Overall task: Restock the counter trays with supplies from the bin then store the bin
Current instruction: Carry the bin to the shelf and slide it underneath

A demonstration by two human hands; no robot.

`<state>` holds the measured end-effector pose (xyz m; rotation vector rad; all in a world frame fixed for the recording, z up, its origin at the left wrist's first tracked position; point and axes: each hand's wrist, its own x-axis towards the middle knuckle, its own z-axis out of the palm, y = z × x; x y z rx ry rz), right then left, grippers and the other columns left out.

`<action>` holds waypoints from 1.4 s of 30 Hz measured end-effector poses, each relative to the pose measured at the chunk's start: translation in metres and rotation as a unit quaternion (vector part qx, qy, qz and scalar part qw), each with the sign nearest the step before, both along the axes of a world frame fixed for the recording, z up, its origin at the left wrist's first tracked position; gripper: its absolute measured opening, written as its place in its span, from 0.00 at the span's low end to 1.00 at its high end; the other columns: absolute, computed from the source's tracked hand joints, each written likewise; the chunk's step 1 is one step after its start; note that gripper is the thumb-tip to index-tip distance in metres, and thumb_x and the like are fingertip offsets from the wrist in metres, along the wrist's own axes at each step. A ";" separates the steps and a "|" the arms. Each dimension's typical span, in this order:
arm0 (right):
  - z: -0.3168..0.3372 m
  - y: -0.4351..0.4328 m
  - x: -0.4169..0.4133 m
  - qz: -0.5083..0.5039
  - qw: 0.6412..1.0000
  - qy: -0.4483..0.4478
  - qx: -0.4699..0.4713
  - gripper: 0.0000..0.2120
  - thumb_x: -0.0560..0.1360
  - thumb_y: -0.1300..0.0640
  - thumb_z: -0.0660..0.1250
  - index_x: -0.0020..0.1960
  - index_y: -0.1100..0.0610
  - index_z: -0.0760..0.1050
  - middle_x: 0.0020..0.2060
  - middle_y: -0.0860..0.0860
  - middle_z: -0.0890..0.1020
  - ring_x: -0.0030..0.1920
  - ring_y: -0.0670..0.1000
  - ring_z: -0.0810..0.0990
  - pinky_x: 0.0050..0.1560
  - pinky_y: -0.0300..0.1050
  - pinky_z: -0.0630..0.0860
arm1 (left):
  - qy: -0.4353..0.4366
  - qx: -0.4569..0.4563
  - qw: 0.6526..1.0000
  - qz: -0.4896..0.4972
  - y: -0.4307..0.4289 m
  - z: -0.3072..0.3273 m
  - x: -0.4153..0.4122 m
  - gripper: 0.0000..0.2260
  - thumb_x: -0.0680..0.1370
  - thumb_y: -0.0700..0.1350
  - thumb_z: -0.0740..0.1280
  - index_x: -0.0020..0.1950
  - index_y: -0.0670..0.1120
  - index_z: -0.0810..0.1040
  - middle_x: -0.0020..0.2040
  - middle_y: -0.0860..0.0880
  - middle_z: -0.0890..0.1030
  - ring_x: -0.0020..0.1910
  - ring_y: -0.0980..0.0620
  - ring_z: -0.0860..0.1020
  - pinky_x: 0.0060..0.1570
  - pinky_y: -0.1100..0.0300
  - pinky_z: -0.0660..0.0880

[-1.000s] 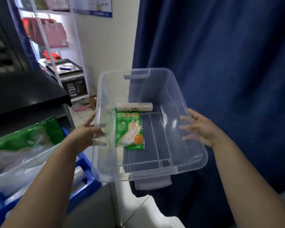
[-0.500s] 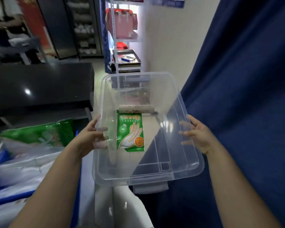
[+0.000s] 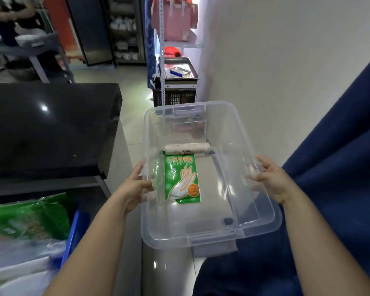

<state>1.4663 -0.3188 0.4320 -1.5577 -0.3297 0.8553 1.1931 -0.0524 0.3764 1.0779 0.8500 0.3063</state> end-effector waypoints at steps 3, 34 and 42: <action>-0.011 0.027 0.039 0.014 1.000 0.017 0.000 0.32 0.71 0.78 0.58 0.65 0.49 0.73 0.58 0.51 0.81 0.52 0.56 0.82 0.41 0.54 0.80 | -0.001 -0.005 1.000 0.002 0.023 -0.005 0.030 0.42 0.68 0.23 0.59 0.63 0.68 0.70 0.56 0.44 0.79 0.47 0.42 0.76 0.55 0.35 0.71; -0.063 0.628 0.451 0.187 0.982 0.020 0.030 0.37 0.67 0.79 0.58 0.66 0.47 0.73 0.58 0.53 0.81 0.56 0.59 0.81 0.56 0.59 0.78 | 0.069 -0.003 0.986 0.152 0.554 0.000 0.386 0.38 0.73 0.26 0.56 0.71 0.63 0.62 0.58 0.42 0.74 0.47 0.42 0.71 0.33 0.46 0.78; -0.042 0.817 0.494 0.246 0.969 -0.029 -0.007 0.31 0.66 0.71 0.65 0.58 0.39 0.76 0.56 0.49 0.83 0.56 0.56 0.81 0.54 0.60 0.78 | 0.100 0.014 0.977 0.186 0.721 0.012 0.426 0.37 0.72 0.27 0.56 0.67 0.66 0.64 0.54 0.45 0.77 0.46 0.42 0.75 0.33 0.49 0.78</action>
